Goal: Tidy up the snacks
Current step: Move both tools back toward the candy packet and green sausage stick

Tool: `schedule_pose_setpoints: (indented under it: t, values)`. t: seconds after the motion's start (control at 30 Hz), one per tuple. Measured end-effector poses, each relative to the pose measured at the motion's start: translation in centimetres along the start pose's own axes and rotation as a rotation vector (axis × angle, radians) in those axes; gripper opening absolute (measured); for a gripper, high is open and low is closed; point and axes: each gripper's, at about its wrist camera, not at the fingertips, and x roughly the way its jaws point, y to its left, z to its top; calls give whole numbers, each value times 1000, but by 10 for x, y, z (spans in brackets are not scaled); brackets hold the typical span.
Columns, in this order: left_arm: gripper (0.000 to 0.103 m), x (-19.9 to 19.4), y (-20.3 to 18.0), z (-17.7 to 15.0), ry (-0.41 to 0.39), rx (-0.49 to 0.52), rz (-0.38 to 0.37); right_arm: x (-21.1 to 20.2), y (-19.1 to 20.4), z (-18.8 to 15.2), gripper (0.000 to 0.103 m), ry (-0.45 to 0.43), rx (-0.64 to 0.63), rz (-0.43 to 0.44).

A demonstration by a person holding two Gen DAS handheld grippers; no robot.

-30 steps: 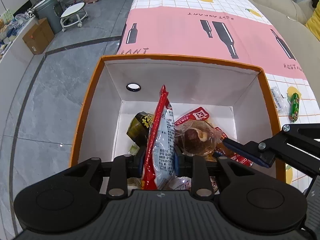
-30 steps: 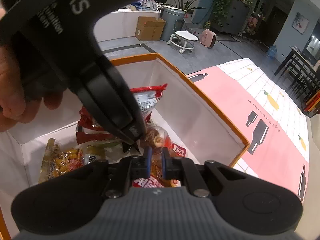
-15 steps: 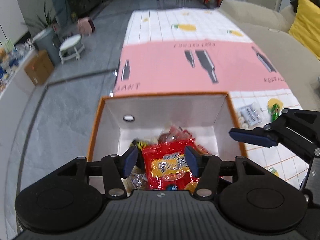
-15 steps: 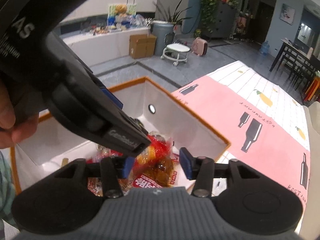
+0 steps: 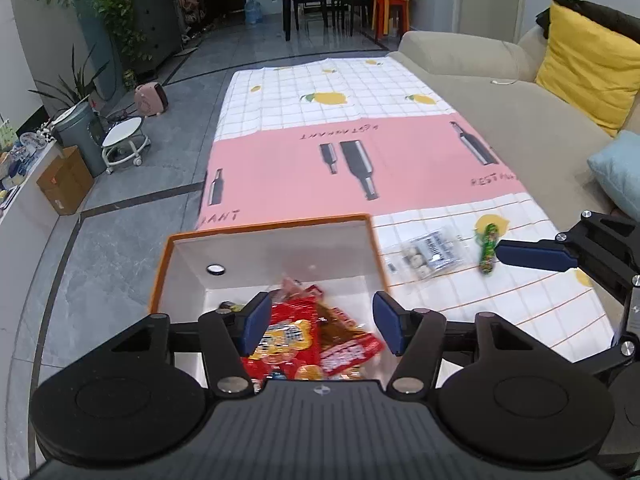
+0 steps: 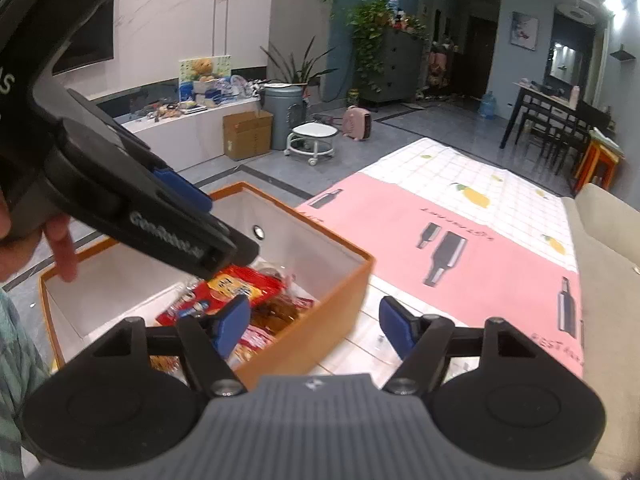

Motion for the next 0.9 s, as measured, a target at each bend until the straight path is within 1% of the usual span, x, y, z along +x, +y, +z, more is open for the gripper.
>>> schedule_pose_setpoints:
  t: [0.1, 0.23, 0.3, 0.4, 0.43, 0.5, 0.57, 0.7, 0.8, 0.9]
  values:
    - [65, -6, -16, -1, -25, 22, -15, -13, -11, -11, 75, -11, 11, -19]
    - [65, -4, -45, -5, -47, 79, -27, -20, -26, -25, 75, -1, 29, -41]
    - [65, -2, -58, -6, -49, 89, -33, -28, -38, -39, 75, 0, 50, -50]
    - [67, 8, -74, -6, -34, 82, -74, -28, -53, -57, 75, 14, 80, -85]
    - [70, 12, -78, -6, -35, 83, -84, -27, -57, -62, 75, 24, 89, -102]
    - [73, 21, -88, -5, -33, 103, -81, -23, -66, -74, 75, 43, 110, -130]
    - [73, 32, -98, -5, -23, 125, -87, -17, -76, -84, 75, 63, 138, -155]
    - [73, 55, -112, -7, 11, 130, -108, -5, -100, -101, 75, 89, 199, -182]
    - [73, 69, -118, -8, 27, 152, -95, 7, -116, -108, 75, 103, 245, -181]
    - [73, 82, -122, -6, 30, 202, -92, 19, -132, -114, 75, 122, 292, -187]
